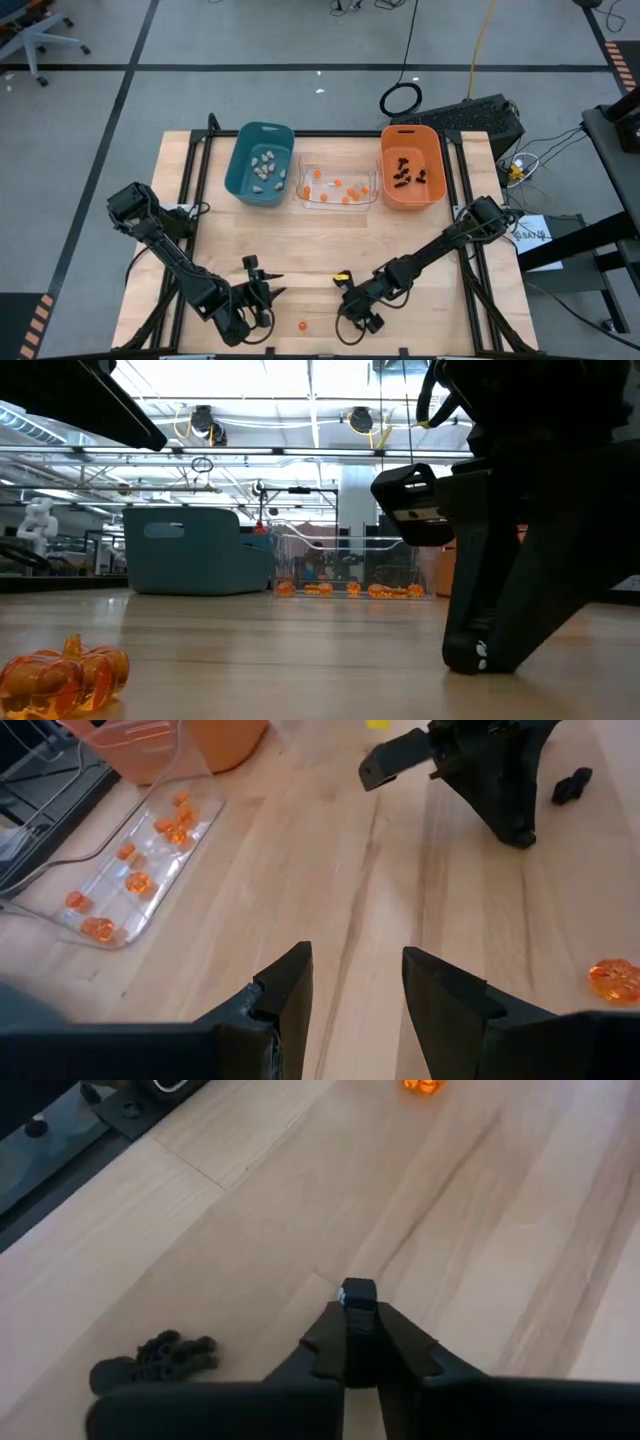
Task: Sort Halloween decoration
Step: Put the black skeleton toy into the orange bin
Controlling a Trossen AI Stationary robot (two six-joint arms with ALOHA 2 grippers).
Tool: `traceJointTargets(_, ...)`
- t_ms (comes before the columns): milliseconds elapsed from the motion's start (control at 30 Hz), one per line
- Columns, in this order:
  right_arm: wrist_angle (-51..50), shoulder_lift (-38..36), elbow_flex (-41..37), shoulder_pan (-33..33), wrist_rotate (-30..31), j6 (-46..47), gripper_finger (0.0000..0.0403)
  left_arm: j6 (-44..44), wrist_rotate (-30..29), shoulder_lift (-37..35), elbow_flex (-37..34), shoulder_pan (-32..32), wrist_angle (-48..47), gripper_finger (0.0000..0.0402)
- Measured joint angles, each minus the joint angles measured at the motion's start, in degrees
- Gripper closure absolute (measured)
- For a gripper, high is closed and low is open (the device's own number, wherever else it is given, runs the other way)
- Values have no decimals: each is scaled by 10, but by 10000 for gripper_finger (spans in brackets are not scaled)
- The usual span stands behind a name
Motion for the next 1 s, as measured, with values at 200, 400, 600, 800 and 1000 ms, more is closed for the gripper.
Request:
traceJointTargets(200, -15, -33, -2, -1, 5, 36, 395, -1, 0, 0, 0, 1, 0, 247)
traceJointTargets(400, -36, -86, -2, 5, 9, 85, 398, -1, 0, 0, 0, 2, 1, 247)
traceJointTargets(600, 6, -100, -1, 28, 104, 96, 397, 8, 0, 0, 0, 14, 3, 247)
traceJointTargets(800, 53, -100, -1, 41, 210, 96, 397, 10, 0, 0, 0, 24, 20, 247)
traceJointTargets(1000, 59, -99, -1, 49, 231, 89, 397, 10, 0, 0, 0, 24, 37, 247)
